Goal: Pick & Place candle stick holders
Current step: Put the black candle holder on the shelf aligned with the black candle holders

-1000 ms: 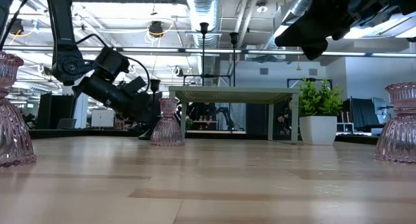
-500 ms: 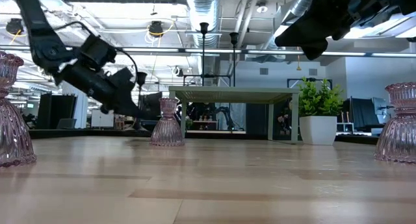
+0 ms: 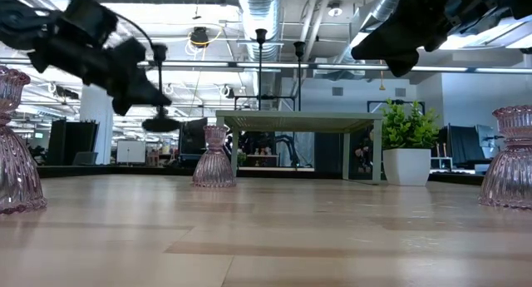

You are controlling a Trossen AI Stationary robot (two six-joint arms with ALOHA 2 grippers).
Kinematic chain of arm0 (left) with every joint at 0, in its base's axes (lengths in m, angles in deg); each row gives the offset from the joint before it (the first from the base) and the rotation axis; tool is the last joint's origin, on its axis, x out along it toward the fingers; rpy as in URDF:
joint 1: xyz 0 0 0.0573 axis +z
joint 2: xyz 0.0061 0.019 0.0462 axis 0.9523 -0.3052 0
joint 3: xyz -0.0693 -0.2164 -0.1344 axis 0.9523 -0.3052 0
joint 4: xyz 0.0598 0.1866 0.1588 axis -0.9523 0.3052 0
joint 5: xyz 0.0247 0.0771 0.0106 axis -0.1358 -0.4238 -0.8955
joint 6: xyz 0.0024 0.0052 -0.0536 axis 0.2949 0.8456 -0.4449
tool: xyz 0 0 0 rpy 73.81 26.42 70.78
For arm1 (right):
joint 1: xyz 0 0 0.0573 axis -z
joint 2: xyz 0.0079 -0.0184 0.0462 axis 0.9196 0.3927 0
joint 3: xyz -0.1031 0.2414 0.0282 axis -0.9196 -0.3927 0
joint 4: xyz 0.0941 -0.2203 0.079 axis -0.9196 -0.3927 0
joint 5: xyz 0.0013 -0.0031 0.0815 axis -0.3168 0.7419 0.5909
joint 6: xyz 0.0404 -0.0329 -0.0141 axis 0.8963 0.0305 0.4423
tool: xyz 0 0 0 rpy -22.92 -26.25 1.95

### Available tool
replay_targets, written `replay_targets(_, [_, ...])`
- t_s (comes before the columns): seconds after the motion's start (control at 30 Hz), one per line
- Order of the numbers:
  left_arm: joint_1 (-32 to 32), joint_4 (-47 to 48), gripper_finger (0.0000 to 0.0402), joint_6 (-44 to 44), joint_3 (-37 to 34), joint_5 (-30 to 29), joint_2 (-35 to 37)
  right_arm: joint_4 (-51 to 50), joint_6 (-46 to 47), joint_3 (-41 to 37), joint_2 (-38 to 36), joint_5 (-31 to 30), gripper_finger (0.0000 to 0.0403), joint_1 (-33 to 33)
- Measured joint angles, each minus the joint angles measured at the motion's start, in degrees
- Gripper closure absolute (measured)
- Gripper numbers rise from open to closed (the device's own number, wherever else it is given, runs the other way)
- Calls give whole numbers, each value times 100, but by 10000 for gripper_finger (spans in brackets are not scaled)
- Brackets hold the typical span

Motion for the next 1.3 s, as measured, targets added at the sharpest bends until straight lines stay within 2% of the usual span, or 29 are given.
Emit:
replay_targets(0.2, [-763,25,388,-365,73,191,298,3,0,0,0,-63,402,2])
replay_targets(0.43, [-1734,-5,388,-362,647,34,-33,18,0,0,0,-153,402,2])
replay_targets(0.63, [-2688,-9,388,-128,1079,-445,-723,313,-30,0,0,-155,402,10])
replay_targets(0.87, [-3746,-12,388,152,1643,-1269,-1720,1179,-44,0,0,-155,402,204])
replay_targets(0.97, [-4085,-33,388,340,1897,-1402,-2146,1435,-46,0,0,-152,402,319])
replay_targets(1.13, [-4400,-92,388,723,2347,-1398,-2793,1696,-59,2,54,-144,402,493])
replay_targets(1.3, [-4364,-168,388,1004,2693,-1400,-3271,1879,-79,2,136,-140,399,573])
